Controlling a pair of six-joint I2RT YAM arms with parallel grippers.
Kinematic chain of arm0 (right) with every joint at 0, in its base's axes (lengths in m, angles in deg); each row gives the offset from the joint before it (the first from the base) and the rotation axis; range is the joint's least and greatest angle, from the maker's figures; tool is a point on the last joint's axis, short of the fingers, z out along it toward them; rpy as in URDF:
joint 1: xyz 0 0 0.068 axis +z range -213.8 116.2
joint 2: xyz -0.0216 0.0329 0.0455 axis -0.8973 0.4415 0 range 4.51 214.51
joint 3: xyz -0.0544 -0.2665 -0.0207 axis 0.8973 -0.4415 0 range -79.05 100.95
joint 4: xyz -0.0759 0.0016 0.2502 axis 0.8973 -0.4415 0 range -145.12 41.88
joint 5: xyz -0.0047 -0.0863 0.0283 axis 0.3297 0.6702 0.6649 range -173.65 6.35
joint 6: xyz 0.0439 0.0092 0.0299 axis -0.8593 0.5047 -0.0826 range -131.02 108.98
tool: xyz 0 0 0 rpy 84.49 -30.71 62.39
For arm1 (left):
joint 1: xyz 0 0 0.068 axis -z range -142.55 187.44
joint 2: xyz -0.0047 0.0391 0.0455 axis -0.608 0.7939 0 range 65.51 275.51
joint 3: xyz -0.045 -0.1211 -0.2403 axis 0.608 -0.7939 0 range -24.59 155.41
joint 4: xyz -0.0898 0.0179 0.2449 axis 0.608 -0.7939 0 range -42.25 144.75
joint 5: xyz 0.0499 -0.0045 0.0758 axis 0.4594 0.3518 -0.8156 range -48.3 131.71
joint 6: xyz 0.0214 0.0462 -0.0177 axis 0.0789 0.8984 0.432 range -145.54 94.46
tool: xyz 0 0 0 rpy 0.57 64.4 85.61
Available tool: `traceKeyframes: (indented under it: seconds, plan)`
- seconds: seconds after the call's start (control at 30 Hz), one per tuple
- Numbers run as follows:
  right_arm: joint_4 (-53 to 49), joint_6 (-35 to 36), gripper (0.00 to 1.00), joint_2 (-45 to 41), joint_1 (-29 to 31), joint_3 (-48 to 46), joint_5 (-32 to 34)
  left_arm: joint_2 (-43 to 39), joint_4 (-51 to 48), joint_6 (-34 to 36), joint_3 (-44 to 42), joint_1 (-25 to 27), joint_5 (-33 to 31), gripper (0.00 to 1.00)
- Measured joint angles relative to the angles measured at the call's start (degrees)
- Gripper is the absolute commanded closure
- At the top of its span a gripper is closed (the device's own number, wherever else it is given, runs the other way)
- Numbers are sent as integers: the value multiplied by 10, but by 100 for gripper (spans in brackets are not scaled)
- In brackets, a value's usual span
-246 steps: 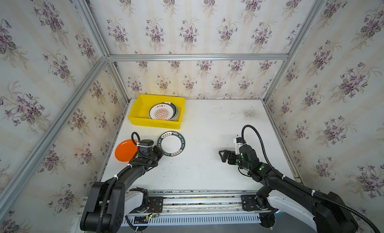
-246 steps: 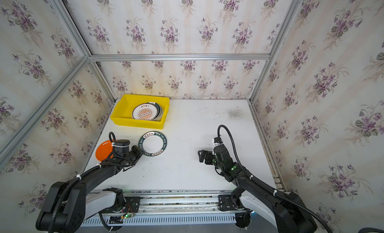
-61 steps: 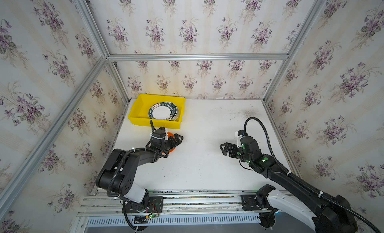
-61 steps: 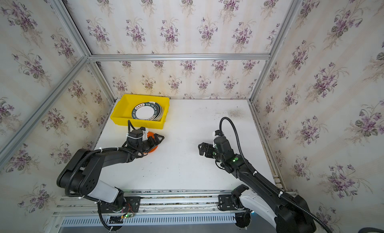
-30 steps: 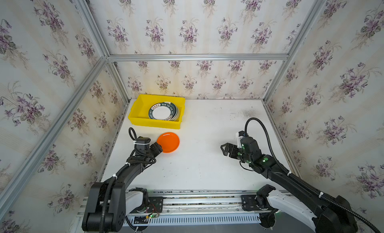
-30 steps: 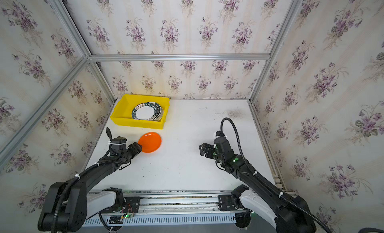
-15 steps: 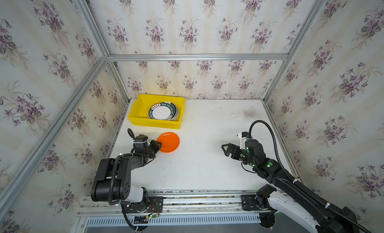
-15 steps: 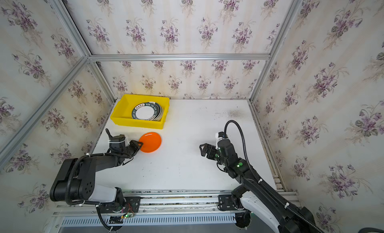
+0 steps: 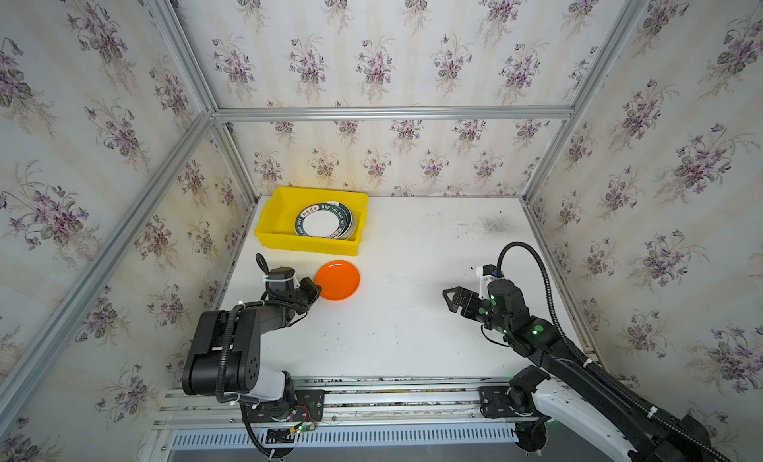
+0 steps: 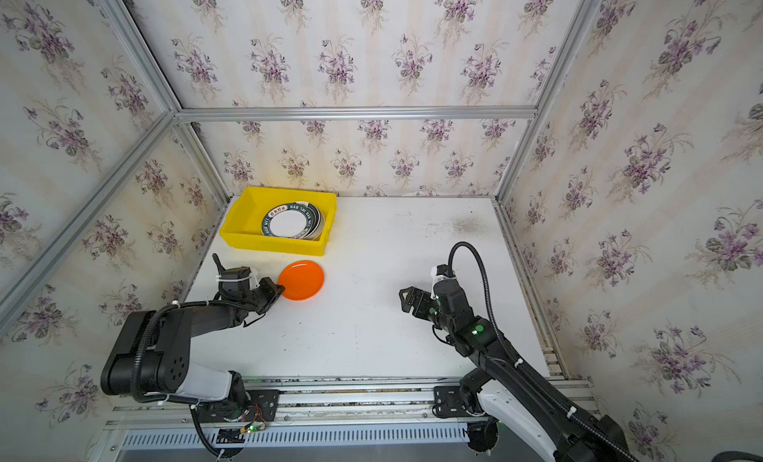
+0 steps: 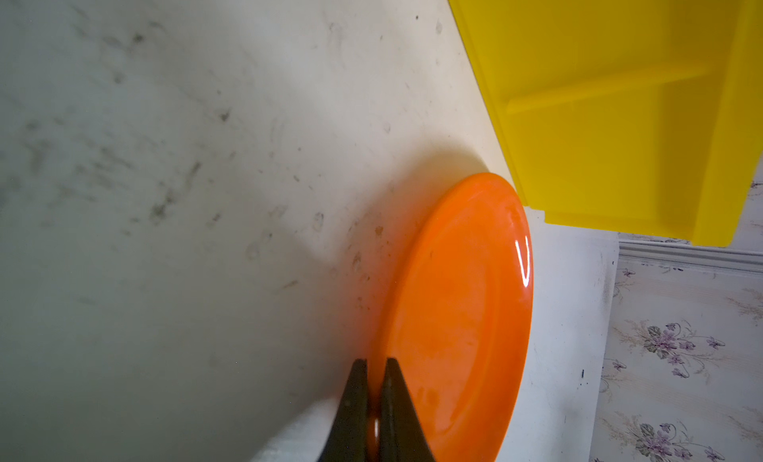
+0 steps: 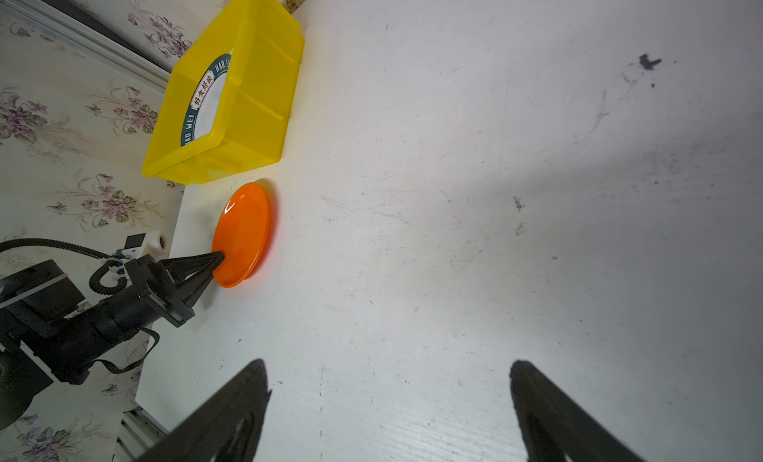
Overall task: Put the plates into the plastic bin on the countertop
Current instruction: 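Grasp the orange plate's rim with the left gripper and tilt it upright, then carry the orange plate with the left gripper into the yellow bin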
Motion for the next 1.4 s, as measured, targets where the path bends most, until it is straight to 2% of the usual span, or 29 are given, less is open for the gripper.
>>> traceKeyframes:
  seconds: [0.23, 0.4, 0.6, 0.8, 1.03, 1.27, 1.4]
  plan:
    - [1, 0, 6, 5, 0, -4, 7, -48, -31, 18, -9, 0, 16, 100]
    - [8, -5, 6, 9, 0, -21, 7, -113, -63, 28, 3, 5, 24, 100]
    - [9, -4, 6, 1, 0, -22, 7, -216, -103, 27, 22, 48, 14, 100]
    - [3, 3, 6, -26, -2, -21, 14, -282, -142, 26, 53, 81, -8, 100]
    - [-10, 11, 6, -33, -3, -22, 27, -262, -176, 51, 121, 83, -46, 100]
    - [-5, 9, 6, -25, -3, -37, 27, -204, -177, 59, 199, 83, -69, 100]
    - [-3, 0, 6, -31, -3, -49, 27, -157, -178, 72, 245, 79, -110, 100]
